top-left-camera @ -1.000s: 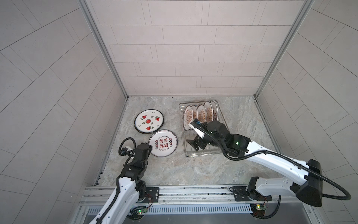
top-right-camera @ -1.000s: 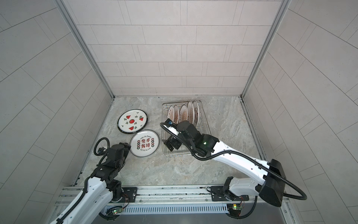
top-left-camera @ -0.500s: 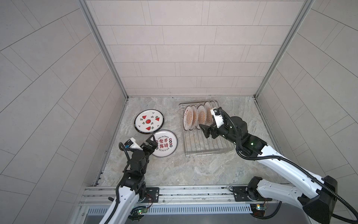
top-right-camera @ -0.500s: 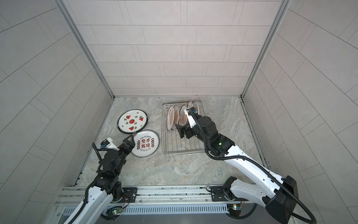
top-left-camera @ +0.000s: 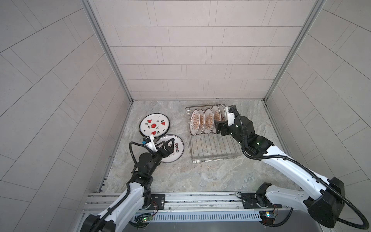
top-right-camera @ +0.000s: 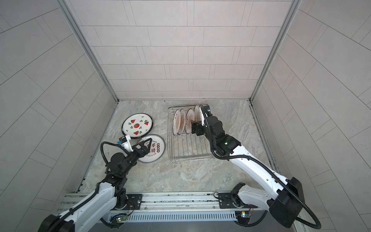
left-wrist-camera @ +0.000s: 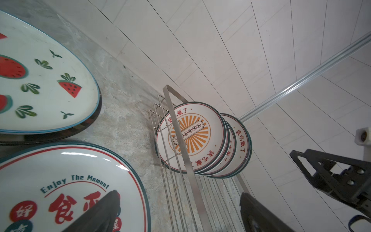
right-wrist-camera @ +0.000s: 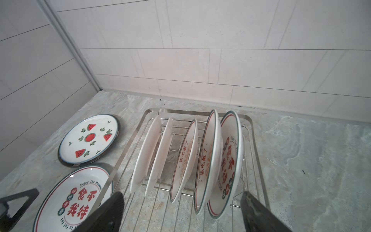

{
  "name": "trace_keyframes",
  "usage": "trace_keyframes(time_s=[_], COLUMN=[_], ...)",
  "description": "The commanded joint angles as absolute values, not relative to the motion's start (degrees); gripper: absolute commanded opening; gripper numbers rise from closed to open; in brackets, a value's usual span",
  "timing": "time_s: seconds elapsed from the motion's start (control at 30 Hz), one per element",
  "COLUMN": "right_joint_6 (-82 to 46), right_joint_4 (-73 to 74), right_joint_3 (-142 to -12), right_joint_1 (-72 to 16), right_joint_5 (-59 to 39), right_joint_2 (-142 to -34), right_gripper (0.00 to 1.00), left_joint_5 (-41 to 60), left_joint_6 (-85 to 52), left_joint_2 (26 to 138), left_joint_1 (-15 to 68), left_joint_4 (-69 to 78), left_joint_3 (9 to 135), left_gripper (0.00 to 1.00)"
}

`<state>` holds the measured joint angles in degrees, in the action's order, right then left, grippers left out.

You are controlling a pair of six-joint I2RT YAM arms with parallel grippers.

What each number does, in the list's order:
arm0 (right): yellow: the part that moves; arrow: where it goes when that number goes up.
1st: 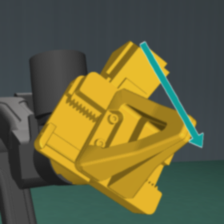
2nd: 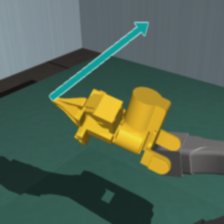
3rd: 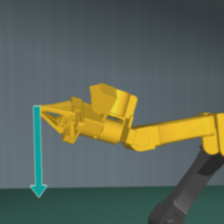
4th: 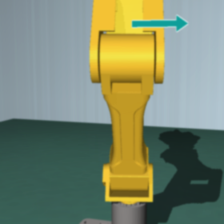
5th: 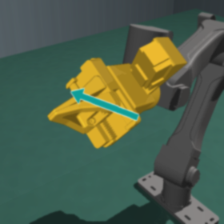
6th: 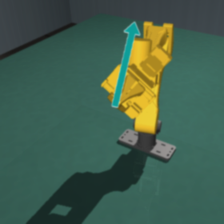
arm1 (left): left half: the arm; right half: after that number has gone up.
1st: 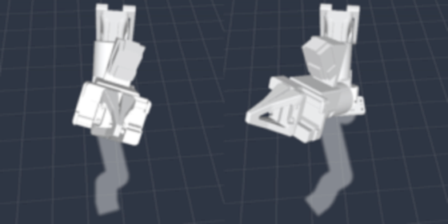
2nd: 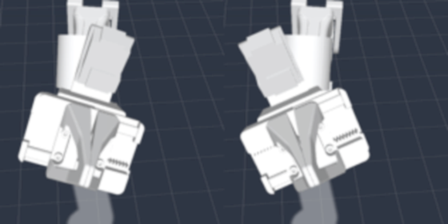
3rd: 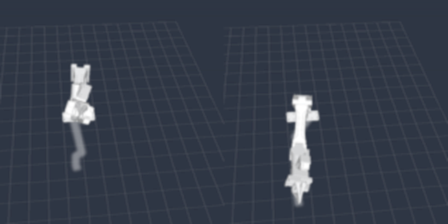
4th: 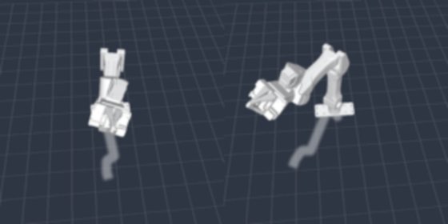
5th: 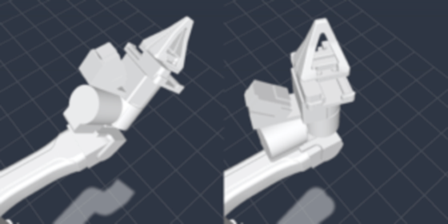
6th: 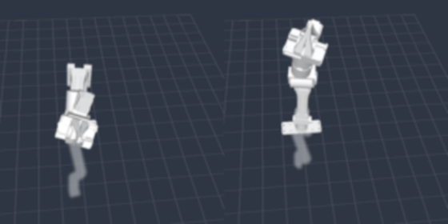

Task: Unload the plates from the dish rack
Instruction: 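Move the right gripper to the red-text plate rim while the left rises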

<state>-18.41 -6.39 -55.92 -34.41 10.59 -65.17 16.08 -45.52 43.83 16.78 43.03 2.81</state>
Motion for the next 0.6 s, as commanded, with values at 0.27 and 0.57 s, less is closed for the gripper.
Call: trace_keyframes(time_s=[0.27,0.57], right_joint_6=[-20.8,-20.5], right_joint_4=[-15.8,-20.1], right_joint_3=[-65.3,-70.7], right_joint_1=[-28.2,-25.4], right_joint_5=[14.8,11.5], right_joint_2=[-73.7,-82.0], right_gripper=[0.54,0.42], left_joint_5=[22.3,18.5], left_joint_6=[-38.5,-38.3], left_joint_2=[51.2,48.7], left_joint_1=[22.8,24.0], left_joint_4=[52.3,51.7], left_joint_3=[7.9,6.5], left_gripper=[1.00,1.00])
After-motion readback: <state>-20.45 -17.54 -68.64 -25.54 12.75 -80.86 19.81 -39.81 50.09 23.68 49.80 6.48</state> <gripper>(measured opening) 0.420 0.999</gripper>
